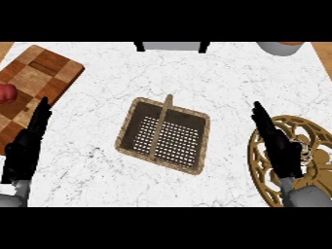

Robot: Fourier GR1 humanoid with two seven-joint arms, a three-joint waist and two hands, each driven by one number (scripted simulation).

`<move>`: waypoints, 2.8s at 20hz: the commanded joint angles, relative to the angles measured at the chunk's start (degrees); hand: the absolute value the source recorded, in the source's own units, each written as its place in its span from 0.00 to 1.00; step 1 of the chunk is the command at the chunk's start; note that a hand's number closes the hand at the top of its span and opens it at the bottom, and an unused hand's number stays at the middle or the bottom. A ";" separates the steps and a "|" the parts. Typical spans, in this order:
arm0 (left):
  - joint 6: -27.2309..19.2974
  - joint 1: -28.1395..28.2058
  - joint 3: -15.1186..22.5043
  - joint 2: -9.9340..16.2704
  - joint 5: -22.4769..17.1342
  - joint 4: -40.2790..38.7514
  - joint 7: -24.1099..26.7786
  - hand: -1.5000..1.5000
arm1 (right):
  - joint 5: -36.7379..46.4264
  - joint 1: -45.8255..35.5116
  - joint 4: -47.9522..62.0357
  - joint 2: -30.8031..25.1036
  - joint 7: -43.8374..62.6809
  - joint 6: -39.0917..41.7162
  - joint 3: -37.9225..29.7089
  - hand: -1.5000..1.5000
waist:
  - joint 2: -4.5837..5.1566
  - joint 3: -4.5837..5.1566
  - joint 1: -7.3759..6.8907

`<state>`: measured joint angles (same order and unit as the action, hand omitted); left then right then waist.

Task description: Pick the cupcake from the placemat and place it in the basket

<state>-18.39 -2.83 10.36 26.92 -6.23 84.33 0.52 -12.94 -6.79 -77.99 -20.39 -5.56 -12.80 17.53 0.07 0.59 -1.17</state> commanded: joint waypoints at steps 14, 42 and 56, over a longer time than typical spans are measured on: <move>10.84 -8.68 -2.03 3.22 -0.50 1.49 3.04 0.50 | -0.26 -8.11 -19.73 8.76 6.66 -0.09 5.05 0.00 | -0.28 -0.49 1.73; 10.97 -9.89 -1.76 -0.50 3.12 2.44 1.09 0.50 | 0.85 -35.00 -9.62 -37.39 42.09 62.68 1.59 0.00 | 0.10 -0.56 0.49; 15.20 -9.92 -6.43 -0.97 3.69 6.15 -3.22 0.50 | 24.17 -26.00 -4.11 -28.97 27.89 64.75 3.01 0.00 | 0.03 -0.62 0.76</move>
<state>-4.24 -10.73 5.14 26.08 -2.25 89.46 0.64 6.04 -33.95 -85.13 -50.66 26.02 50.36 20.32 0.07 -0.01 -0.47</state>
